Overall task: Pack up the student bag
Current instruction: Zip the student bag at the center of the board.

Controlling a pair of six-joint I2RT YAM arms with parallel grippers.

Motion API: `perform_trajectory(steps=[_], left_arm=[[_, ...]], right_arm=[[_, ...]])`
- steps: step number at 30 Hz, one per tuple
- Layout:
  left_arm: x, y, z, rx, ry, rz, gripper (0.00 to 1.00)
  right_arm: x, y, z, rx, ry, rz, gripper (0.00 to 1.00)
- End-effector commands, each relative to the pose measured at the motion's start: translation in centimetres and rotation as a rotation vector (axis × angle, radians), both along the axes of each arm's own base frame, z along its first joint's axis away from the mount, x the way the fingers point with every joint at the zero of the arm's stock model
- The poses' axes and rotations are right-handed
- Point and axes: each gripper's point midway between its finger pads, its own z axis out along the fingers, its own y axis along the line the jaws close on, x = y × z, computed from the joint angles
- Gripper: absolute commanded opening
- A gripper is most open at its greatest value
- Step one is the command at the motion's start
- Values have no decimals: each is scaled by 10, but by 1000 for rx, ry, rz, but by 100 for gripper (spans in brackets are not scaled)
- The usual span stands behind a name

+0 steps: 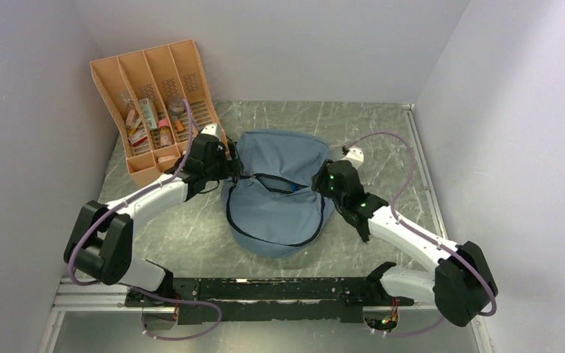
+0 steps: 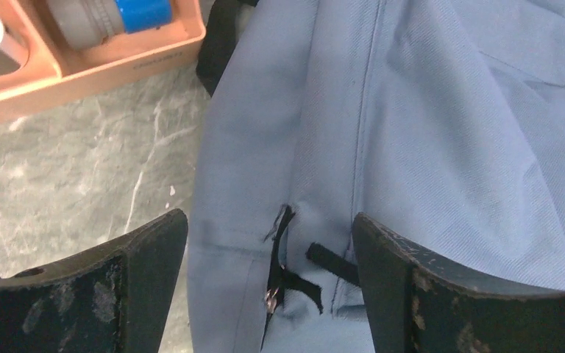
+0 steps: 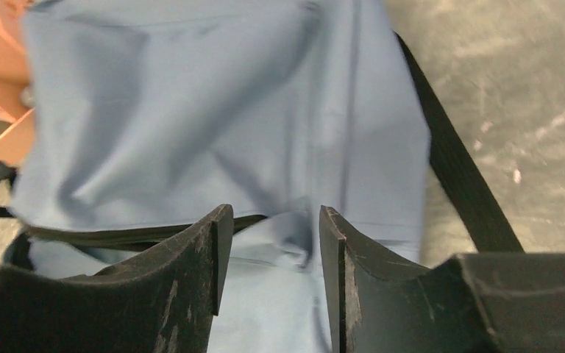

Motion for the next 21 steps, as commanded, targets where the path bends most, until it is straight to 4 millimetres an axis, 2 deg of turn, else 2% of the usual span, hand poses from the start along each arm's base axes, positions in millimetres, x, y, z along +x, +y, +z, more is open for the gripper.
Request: perform_trajectory(steps=[1, 6, 9, 11, 15, 16, 19, 21], left_arm=[[14, -14, 10, -40, -28, -61, 84], [9, -17, -9, -52, 8, -73, 79], [5, -15, -21, -36, 40, -74, 71], [1, -6, -38, 7, 90, -44, 68], [-12, 12, -71, 98, 201, 16, 69], [-14, 13, -75, 103, 216, 19, 68], [-17, 19, -85, 133, 244, 40, 52], [-17, 27, -86, 163, 254, 70, 43]], right_arm=[[-10, -9, -29, 137, 116, -1, 51], [-11, -8, -51, 136, 174, 35, 49], [-10, -11, -68, 119, 207, 31, 46], [-10, -18, -81, 85, 233, 10, 45], [-12, -33, -109, -13, 293, -29, 47], [-13, -35, -115, -33, 309, -31, 45], [-18, -40, -129, -60, 342, -40, 29], [-19, -43, -132, -66, 342, -52, 22]])
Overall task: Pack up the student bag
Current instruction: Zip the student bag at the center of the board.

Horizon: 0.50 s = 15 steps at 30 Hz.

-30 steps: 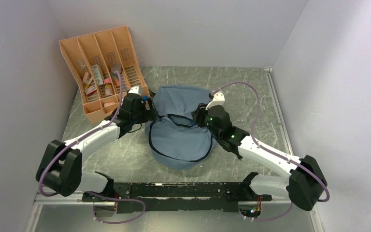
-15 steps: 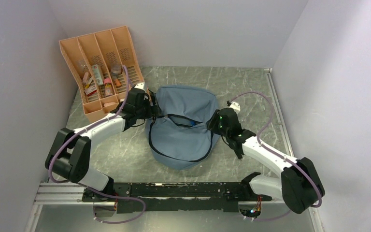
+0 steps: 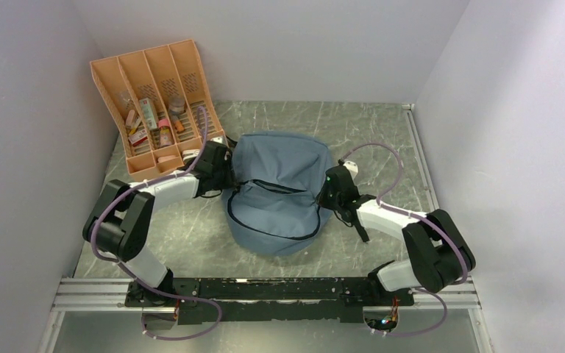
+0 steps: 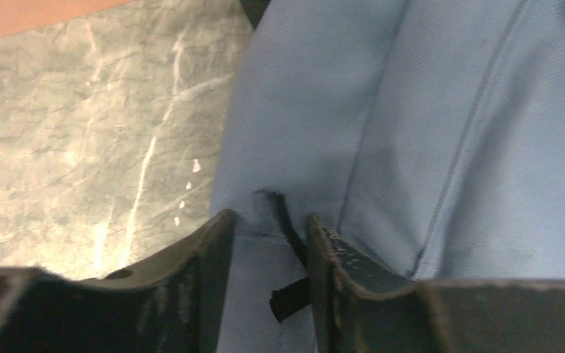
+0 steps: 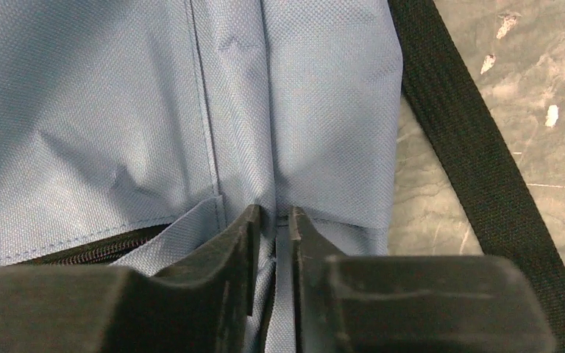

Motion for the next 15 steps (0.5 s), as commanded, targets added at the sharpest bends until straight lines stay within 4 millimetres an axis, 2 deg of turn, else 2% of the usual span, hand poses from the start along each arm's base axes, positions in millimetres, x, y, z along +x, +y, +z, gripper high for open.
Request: perform_trajectory(steps=[1, 2, 4, 7, 8, 11, 15], left_arm=[[-12, 27, -18, 110, 83, 74, 38], [-12, 29, -18, 117, 83, 84, 31], [-11, 29, -15, 110, 73, 87, 24], [-9, 22, -11, 67, 53, 64, 8], [-8, 20, -10, 52, 49, 56, 5], [-5, 21, -5, 44, 39, 61, 5], [0, 38, 13, 53, -10, 125, 5]], right_arm=[[-9, -19, -19, -67, 33, -37, 18], [-10, -21, -20, -71, 30, -43, 13], [-10, -24, -20, -76, 25, -57, 12], [-7, -24, -15, -71, 3, -50, 3], [-6, -24, -12, -68, -7, -51, 0], [-3, -26, -3, -68, -37, -59, 0], [-3, -34, 5, -83, -65, -87, 0]])
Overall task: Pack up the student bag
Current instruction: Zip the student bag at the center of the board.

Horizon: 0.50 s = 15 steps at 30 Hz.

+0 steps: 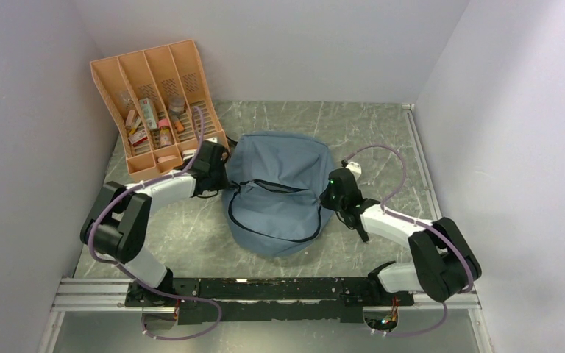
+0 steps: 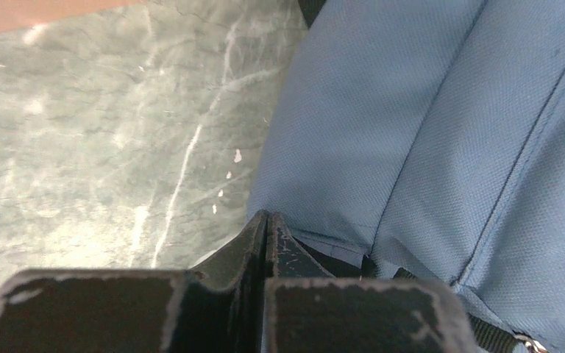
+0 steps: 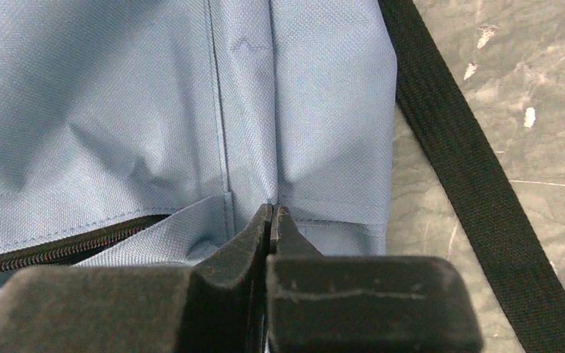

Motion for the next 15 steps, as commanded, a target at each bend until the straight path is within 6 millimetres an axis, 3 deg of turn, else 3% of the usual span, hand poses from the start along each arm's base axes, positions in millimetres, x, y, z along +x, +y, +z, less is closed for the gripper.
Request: perform_trajectory(steps=[1, 8, 12, 15], left_arm=[[6, 24, 27, 6, -66, 82, 5], [12, 41, 65, -33, -168, 129, 5], [16, 31, 79, -97, -205, 73, 5], [17, 25, 83, -125, -212, 47, 9]], right_arm=[[-3, -31, -1, -94, -13, -81, 0], [8, -25, 37, -54, -122, -56, 3], [17, -20, 75, -29, -222, -36, 24], [24, -13, 105, -9, -313, 8, 31]])
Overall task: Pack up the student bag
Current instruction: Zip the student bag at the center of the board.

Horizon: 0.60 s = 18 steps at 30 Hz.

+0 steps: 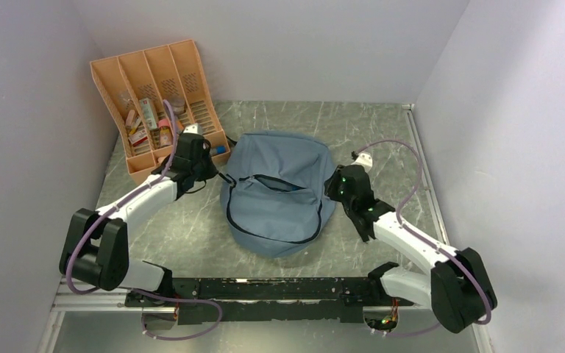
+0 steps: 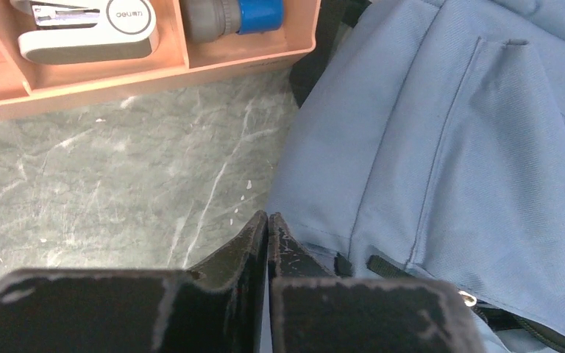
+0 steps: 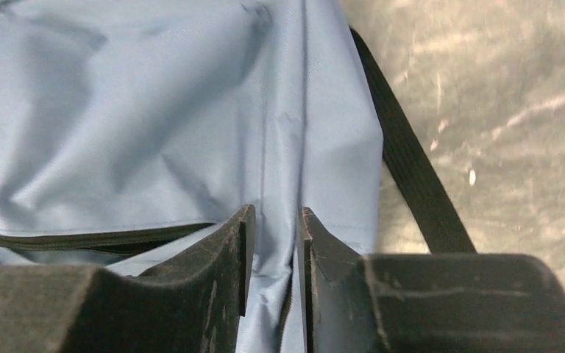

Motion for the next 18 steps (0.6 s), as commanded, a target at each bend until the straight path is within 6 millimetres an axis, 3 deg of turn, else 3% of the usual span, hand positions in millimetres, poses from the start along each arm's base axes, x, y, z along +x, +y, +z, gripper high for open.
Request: perform_trajectory(steps=[1, 5, 9, 13, 18], left_arm=[[4, -6, 12, -45, -44, -43, 12], [3, -1, 16, -50, -51, -26, 17], [4, 4, 24, -54, -68, -16, 20], [1, 9, 27, -58, -64, 8, 40], [-7, 30, 41, -5, -91, 72, 50]], right_arm=[[19, 7, 58, 3, -178, 58, 33], [21, 42, 98, 16, -341, 250, 34], [18, 97, 129, -67, -527, 488, 37], [1, 166, 130, -256, -625, 802, 41], [-3, 225, 115, -372, -603, 1078, 45]])
